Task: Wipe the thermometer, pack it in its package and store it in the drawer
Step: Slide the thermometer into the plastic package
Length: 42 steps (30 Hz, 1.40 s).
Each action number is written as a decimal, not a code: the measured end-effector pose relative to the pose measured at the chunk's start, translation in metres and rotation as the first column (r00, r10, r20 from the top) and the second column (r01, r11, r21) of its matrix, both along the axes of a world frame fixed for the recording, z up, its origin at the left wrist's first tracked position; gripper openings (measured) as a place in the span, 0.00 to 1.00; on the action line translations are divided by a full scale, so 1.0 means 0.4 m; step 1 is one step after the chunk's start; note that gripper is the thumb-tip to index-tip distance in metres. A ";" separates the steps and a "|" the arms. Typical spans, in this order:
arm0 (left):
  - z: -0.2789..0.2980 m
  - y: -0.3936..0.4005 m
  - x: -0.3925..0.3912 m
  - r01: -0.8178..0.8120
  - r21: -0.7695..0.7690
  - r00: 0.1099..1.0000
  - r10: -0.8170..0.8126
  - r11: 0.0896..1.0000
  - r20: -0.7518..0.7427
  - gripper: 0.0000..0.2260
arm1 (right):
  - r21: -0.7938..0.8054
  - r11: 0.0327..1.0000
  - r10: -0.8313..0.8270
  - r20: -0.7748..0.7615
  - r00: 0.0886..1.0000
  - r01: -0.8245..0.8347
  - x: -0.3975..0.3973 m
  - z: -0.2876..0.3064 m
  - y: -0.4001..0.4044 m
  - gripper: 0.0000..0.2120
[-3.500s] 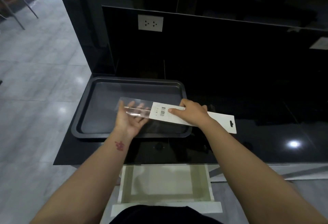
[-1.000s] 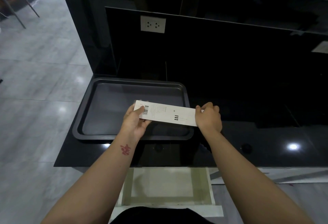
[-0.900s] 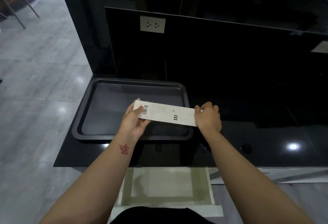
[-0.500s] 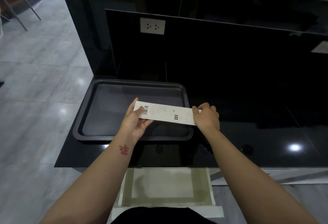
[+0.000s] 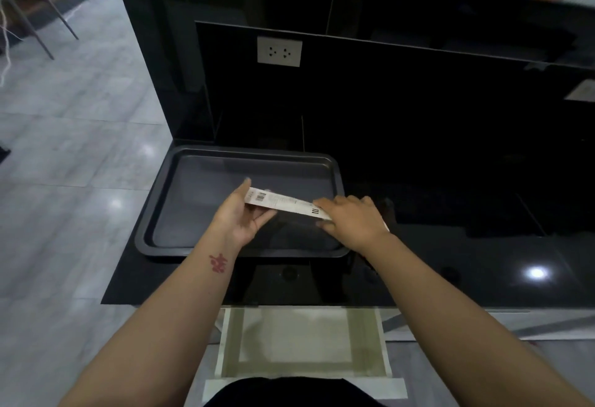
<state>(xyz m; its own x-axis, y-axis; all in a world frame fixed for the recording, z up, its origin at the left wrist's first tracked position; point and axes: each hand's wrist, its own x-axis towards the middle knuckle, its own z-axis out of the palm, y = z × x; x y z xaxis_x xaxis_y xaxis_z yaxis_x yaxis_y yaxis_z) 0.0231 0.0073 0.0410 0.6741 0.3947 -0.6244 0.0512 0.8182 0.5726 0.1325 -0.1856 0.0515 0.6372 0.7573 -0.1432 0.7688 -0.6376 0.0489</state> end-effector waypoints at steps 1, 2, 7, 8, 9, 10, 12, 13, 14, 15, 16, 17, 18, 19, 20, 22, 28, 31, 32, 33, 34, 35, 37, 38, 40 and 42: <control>-0.003 0.008 -0.001 0.062 0.032 0.998 -0.062 0.998 -0.003 0.28 | 0.018 1.000 -0.014 -0.080 0.997 0.016 0.004 0.009 0.000 0.22; -0.008 0.017 -0.003 0.108 0.057 0.994 -0.108 0.993 0.004 0.34 | 0.046 0.997 -0.047 -0.205 0.978 0.057 0.008 0.018 -0.001 0.20; -0.032 0.000 -0.012 0.276 0.084 0.955 -0.283 0.958 0.091 0.36 | 0.047 0.939 -0.127 -0.873 0.470 0.340 0.012 0.059 0.006 0.18; -0.034 -0.015 -0.013 0.310 0.085 0.943 -0.318 0.947 0.099 0.32 | 0.009 0.939 -0.122 -0.926 0.357 0.344 0.011 0.062 0.007 0.19; -0.038 -0.029 -0.013 0.329 0.080 0.935 -0.336 0.941 0.112 0.27 | -0.025 0.943 -0.117 -0.959 0.258 0.333 0.010 0.064 0.006 0.19; -0.041 -0.041 -0.011 0.327 0.072 0.935 -0.334 0.942 0.121 0.22 | -0.051 0.948 -0.112 -0.978 0.178 0.316 0.009 0.065 0.004 0.20; -0.041 -0.058 -0.008 0.270 0.042 0.954 -0.273 0.962 0.125 0.16 | -0.080 0.948 -0.109 -0.991 0.078 0.309 0.010 0.063 -0.003 0.21; -0.041 -0.063 -0.004 0.227 0.030 0.966 -0.229 0.973 0.122 0.15 | -0.089 0.943 -0.113 -0.992 0.060 0.321 0.013 0.060 -0.007 0.21; -0.042 -0.067 -0.001 0.194 0.024 0.974 -0.195 0.981 0.114 0.14 | -0.091 0.937 -0.119 -0.991 0.065 0.337 0.015 0.057 -0.010 0.22; -0.043 -0.069 0.003 0.172 0.031 0.980 -0.175 0.985 0.097 0.13 | -0.079 0.931 -0.125 -0.986 0.108 0.355 0.018 0.052 -0.011 0.21; -0.045 -0.071 0.007 0.158 0.045 0.985 -0.161 0.986 0.070 0.12 | -0.048 0.930 -0.128 -0.972 0.197 0.365 0.022 0.045 -0.012 0.20; -0.047 -0.073 0.011 0.141 0.059 0.989 -0.143 0.988 0.039 0.11 | -0.005 0.932 -0.129 -0.940 0.317 0.363 0.028 0.039 -0.012 0.18; -0.050 -0.075 0.015 0.113 0.068 0.993 -0.114 0.991 0.008 0.09 | 0.034 0.933 -0.135 -0.889 0.437 0.358 0.035 0.032 -0.011 0.16; -0.053 -0.077 0.018 0.079 0.075 0.997 -0.078 0.994 -0.020 0.08 | 0.066 0.930 -0.147 -0.835 0.530 0.362 0.041 0.026 -0.010 0.16; -0.054 -0.079 0.021 0.044 0.081 0.998 -0.040 0.996 -0.045 0.07 | 0.092 0.920 -0.165 -0.793 0.587 0.382 0.045 0.019 -0.007 0.17; -0.053 -0.087 0.027 -0.021 0.089 0.995 0.029 0.996 -0.091 0.05 | 0.137 0.892 -0.187 -0.756 0.627 0.431 0.045 0.009 -0.006 0.20; -0.047 -0.104 0.034 -0.197 0.034 0.971 0.200 0.980 -0.132 0.03 | 0.192 0.959 -0.110 -0.424 0.899 0.208 0.006 0.006 -0.013 0.37; -0.039 -0.123 0.035 -0.257 0.004 0.960 0.256 0.966 -0.114 0.04 | 0.157 0.984 -0.037 -0.267 0.963 0.082 -0.012 -0.004 -0.024 0.44; -0.036 -0.131 0.035 -0.270 -0.003 0.957 0.268 0.963 -0.111 0.04 | 0.151 0.987 -0.026 -0.238 0.971 0.063 -0.014 -0.011 -0.029 0.45; -0.035 -0.141 0.031 -0.279 -0.011 0.955 0.276 0.960 -0.109 0.04 | 0.145 0.988 -0.020 -0.220 0.975 0.053 -0.017 -0.018 -0.037 0.45; -0.034 -0.149 0.029 -0.281 -0.016 0.955 0.278 0.960 -0.107 0.04 | 0.145 0.988 -0.018 -0.213 0.977 0.050 -0.018 -0.023 -0.041 0.44; -0.038 -0.159 0.023 -0.284 -0.025 0.954 0.280 0.958 -0.105 0.04 | 0.147 0.988 -0.020 -0.219 0.975 0.053 -0.022 -0.028 -0.049 0.44; -0.044 -0.178 0.008 -0.281 -0.040 0.957 0.276 0.959 -0.090 0.05 | 0.160 0.985 -0.021 -0.234 0.972 0.059 -0.028 -0.034 -0.061 0.43; -0.048 -0.188 0.000 -0.278 -0.047 0.958 0.274 0.959 -0.082 0.06 | 0.167 0.984 -0.020 -0.233 0.972 0.060 -0.033 -0.035 -0.067 0.43; -0.055 -0.207 -0.021 -0.276 -0.065 0.960 0.272 0.959 -0.063 0.08 | 0.174 0.983 -0.016 -0.228 0.974 0.057 -0.048 -0.036 -0.081 0.42; -0.061 -0.219 -0.035 -0.272 -0.096 0.962 0.269 0.958 -0.037 0.11 | 0.186 0.981 -0.017 -0.222 0.975 0.059 -0.059 -0.037 -0.091 0.41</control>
